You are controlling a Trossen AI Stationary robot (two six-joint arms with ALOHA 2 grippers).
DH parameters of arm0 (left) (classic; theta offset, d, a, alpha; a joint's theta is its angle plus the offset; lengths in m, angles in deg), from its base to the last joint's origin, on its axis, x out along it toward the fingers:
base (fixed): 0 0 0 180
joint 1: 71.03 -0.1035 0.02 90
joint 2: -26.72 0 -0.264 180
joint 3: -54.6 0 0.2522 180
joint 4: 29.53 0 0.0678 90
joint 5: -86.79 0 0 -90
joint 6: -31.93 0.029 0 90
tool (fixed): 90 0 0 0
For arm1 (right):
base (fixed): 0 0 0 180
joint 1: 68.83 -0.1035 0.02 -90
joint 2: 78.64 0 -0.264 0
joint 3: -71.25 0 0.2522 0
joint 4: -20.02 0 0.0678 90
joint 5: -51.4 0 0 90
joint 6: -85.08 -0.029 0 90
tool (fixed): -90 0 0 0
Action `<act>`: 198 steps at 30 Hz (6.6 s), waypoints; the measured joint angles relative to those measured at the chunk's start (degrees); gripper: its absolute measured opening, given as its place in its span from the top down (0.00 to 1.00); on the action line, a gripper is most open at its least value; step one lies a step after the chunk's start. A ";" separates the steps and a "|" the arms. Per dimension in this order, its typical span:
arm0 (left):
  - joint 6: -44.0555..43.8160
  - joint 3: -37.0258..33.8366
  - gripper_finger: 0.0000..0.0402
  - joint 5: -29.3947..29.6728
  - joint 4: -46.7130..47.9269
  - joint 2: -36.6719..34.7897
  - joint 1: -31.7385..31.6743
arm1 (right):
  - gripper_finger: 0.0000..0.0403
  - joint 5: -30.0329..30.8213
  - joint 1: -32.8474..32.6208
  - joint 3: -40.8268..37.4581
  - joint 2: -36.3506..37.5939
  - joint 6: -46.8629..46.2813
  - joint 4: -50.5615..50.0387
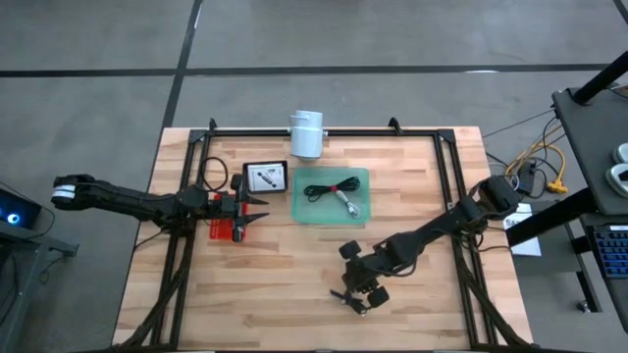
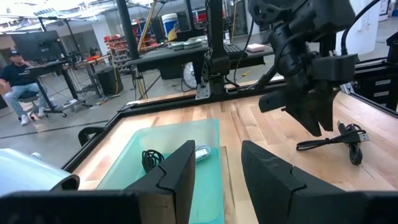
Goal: Pick and place items into bin
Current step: Put the top black charger cable into the green bin, then put the black charger cable into the green bin
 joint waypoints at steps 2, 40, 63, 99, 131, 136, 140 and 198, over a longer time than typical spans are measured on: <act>0.00 0.00 0.71 0.00 0.00 0.01 -0.01 | 0.68 -0.16 0.00 -1.06 0.01 0.14 0.82; -0.02 -0.01 0.71 0.02 0.02 0.01 0.00 | 0.83 -2.10 1.20 -7.20 0.01 6.29 11.38; -0.02 -0.03 0.71 0.00 0.02 0.01 0.01 | 0.84 -4.66 1.57 -5.12 -3.91 8.17 12.23; -0.02 -0.03 0.71 0.00 0.02 0.01 -0.01 | 0.98 -2.92 3.37 3.92 -3.20 6.46 -0.37; -0.50 -0.03 0.71 0.00 0.00 0.04 0.01 | 0.61 -11.27 3.99 4.93 -9.77 28.49 1.84; -0.50 -0.03 0.71 0.02 0.02 0.04 0.00 | 0.66 -11.55 4.66 5.56 -11.33 30.90 1.94; -0.50 -0.05 0.71 0.01 0.02 0.04 -0.01 | 0.75 -10.86 5.10 5.37 -10.21 31.21 1.52; -0.46 0.08 0.71 0.02 -0.09 1.61 -0.01 | 0.54 -11.35 7.52 16.02 7.22 -19.55 -6.01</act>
